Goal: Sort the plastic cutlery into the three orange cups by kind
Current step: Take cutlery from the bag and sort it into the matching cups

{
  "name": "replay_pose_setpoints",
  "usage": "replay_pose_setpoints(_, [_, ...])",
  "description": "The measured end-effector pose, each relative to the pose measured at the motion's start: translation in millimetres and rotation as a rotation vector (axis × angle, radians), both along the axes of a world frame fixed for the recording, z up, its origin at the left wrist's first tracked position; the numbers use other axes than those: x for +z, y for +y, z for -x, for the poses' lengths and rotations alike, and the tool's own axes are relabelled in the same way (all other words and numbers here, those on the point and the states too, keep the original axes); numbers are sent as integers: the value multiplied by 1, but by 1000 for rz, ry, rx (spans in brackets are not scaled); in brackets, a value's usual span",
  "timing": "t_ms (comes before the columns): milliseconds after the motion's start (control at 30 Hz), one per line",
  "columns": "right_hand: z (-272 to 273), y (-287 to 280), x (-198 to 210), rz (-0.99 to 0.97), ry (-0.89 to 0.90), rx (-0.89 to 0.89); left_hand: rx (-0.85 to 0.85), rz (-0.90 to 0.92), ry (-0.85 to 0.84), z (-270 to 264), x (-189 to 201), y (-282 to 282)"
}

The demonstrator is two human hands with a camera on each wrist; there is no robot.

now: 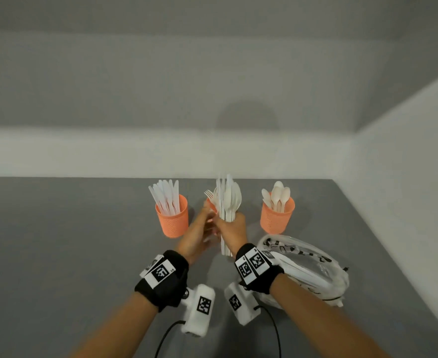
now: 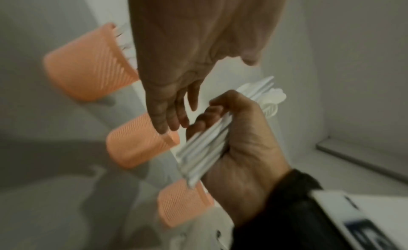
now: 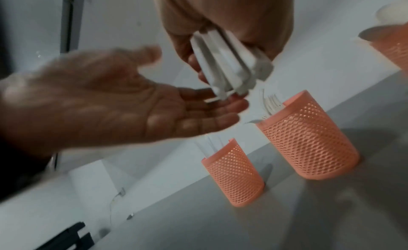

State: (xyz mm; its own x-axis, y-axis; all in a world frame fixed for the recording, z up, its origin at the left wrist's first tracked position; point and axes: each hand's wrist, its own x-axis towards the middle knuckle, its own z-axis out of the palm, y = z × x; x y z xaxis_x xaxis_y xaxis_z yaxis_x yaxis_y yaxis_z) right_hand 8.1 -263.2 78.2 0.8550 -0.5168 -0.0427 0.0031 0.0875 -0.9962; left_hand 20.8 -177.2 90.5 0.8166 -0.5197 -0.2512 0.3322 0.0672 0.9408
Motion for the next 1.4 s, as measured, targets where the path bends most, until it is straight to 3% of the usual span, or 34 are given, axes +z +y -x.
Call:
replay_pose_setpoints(100, [2,17,2,92,-2,74,-35,-158,-222,-15,5,5])
replay_pose_setpoints(233, [4,27,-8,199,129,199,56,-202,-242,-23,5,5])
replay_pose_setpoints(533, [9,8,-9,-61,282,539,-87,-174,-202,-31,0,11])
replay_pose_setpoints(700, [0,6,-10,-236,228,511,-85,-138,-217,-40,2,13])
replay_pose_setpoints(933, [1,-6,-18,-335,215,526,224,-145,-235,-50,-5,15])
replay_pose_setpoints(1133, [5,-17,-27,-311,231,551,225,-298,-344,-53,-4,4])
replay_pose_setpoints(1267, [8,-21,-26,-338,207,558,119,-466,-434,-50,-4,-2])
replay_pose_setpoints(1400, [12,-26,-27,-312,219,593,130,-475,-491,-47,-8,-4])
